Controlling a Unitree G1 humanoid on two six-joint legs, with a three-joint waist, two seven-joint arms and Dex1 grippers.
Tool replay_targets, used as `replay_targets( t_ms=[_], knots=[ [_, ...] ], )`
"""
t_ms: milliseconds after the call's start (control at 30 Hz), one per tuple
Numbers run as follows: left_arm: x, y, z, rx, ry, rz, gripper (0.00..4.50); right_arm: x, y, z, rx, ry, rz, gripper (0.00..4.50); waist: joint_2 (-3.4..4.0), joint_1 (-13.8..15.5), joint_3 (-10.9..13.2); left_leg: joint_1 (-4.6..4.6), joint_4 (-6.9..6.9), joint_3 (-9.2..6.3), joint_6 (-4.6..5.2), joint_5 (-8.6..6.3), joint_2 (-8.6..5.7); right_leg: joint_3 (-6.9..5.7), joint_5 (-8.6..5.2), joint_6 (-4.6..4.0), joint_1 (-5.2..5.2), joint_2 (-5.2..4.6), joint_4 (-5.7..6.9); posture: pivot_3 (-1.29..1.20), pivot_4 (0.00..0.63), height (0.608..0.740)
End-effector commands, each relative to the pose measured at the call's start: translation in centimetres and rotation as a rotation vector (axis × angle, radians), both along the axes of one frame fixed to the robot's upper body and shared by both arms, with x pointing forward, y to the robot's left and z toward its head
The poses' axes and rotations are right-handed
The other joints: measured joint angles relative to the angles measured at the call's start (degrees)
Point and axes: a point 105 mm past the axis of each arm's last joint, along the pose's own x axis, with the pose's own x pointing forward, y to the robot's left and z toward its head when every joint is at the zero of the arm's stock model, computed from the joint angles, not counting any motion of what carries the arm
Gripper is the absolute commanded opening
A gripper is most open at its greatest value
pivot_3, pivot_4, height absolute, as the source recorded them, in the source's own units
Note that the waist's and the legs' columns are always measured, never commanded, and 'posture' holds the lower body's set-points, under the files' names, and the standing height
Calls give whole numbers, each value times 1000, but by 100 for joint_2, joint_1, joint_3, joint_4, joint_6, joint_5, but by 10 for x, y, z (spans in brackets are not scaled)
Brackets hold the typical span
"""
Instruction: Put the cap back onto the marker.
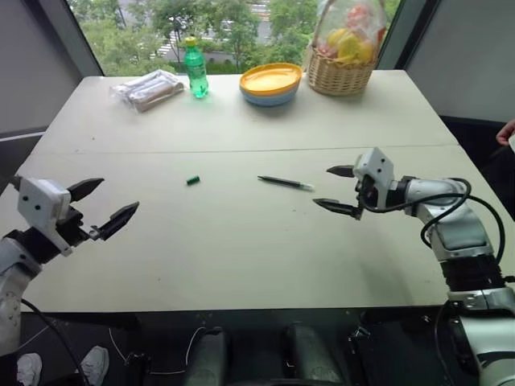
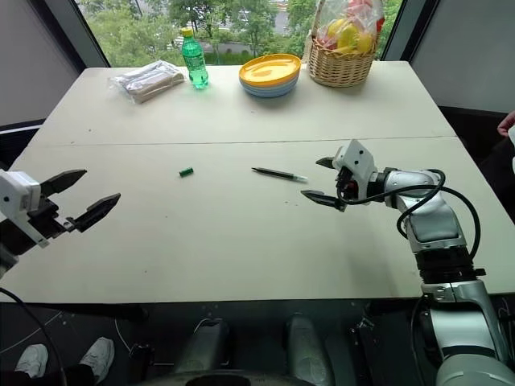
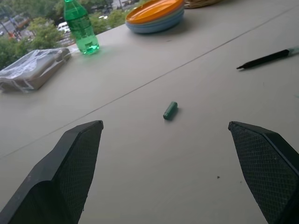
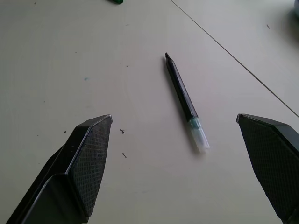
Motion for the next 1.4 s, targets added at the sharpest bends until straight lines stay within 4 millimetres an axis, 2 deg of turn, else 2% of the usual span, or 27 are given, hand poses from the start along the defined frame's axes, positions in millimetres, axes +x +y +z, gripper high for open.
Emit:
replay_targets(
  t_ms=[33,600,967,1200,1267,1333,1400],
  knots=[
    [-1,-1,9,-8,-29,2,4500,1,6,19,9,-67,24,4414,0,0,0,0,0,0,0,0,0,0,0,0,0,0,0,0,150,740],
    [2,-2,11,13,-30,12,4500,0,8,14,0,-59,37,4414,0,0,0,0,0,-1,0,0,0,0,0,0,0,0,0,0,150,740],
    [8,1,4,3,-16,49,4500,-5,8,8,10,-44,26,4414,0,1,0,0,0,0,0,0,0,0,0,0,0,0,0,0,150,740],
    [34,-1,-7,-70,-15,46,4500,-10,12,5,37,-47,2,4414,0,12,0,1,6,-2,-1,0,-2,-1,1,2,1,1,10,0,150,740],
    [57,8,-16,-107,-22,70,4500,-9,15,5,51,-60,-15,4414,-1,11,1,2,6,-1,-1,0,-3,-1,1,2,0,1,11,0,150,740],
    [82,5,-37,-134,33,35,4500,-9,16,5,62,-73,-36,4414,-1,48,0,4,11,-5,-3,2,-4,-5,1,2,-1,2,30,0,150,740],
    [100,3,-49,-140,66,36,4500,-11,16,3,62,-75,-45,4414,-1,39,0,2,24,-15,-4,3,-4,-14,1,2,-1,11,44,0,150,740]
  ],
)
